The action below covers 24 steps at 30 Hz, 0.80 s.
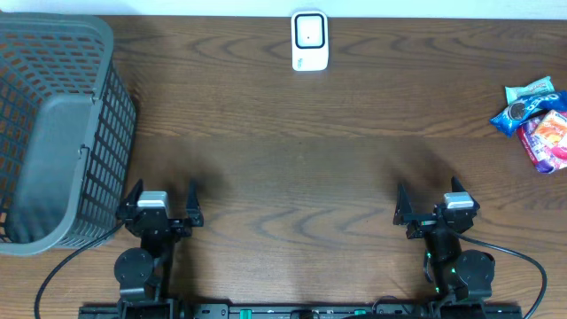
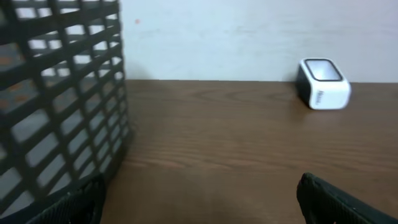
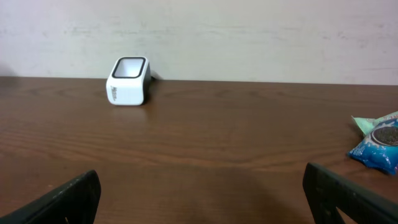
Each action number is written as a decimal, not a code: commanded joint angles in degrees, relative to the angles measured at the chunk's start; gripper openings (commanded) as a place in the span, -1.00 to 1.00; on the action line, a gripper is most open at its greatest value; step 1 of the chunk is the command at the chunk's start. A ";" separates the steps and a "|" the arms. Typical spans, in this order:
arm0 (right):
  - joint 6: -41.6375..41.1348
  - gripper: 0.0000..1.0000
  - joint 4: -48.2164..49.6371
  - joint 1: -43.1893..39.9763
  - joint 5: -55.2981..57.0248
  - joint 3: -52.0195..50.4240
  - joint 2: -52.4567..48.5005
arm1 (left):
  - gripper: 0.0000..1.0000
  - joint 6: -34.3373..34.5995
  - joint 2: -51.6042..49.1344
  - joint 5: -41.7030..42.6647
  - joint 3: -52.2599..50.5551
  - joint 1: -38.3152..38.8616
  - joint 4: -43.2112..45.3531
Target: Scan the item barcode
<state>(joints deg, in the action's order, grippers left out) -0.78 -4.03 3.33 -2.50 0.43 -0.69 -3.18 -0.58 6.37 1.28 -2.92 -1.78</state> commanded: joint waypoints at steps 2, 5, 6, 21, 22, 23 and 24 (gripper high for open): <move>0.63 0.99 -0.24 -0.52 0.68 -0.09 0.31 | 0.96 1.33 0.50 -2.99 -1.05 -0.28 -2.29; 0.63 0.99 -0.24 -0.52 0.68 -0.09 0.31 | 0.96 1.29 0.50 -2.99 -1.05 -0.28 -2.29; 0.63 0.98 -0.24 -0.52 0.68 -0.09 0.31 | 0.96 1.29 0.50 -2.97 -1.05 -0.28 -2.29; 0.63 0.98 -0.24 -0.52 0.68 -0.09 0.31 | 0.96 -1.75 0.50 -0.81 -1.05 -0.28 -2.23; 0.63 0.99 -0.24 -0.52 0.68 -0.09 0.31 | 0.96 -1.75 0.50 -0.81 -1.05 -0.28 -2.23; 0.63 0.99 -0.24 -0.52 0.68 -0.09 0.31 | 0.96 -1.75 0.50 -0.81 -1.05 -0.28 -2.23; 0.63 0.98 -0.24 -0.52 0.68 -0.09 0.31 | 0.96 -1.75 0.50 -0.81 -1.05 -0.28 -2.23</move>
<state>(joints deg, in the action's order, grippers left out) -0.78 -4.03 3.33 -2.50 0.43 -0.69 -4.36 -0.58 4.34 1.32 -2.92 -2.09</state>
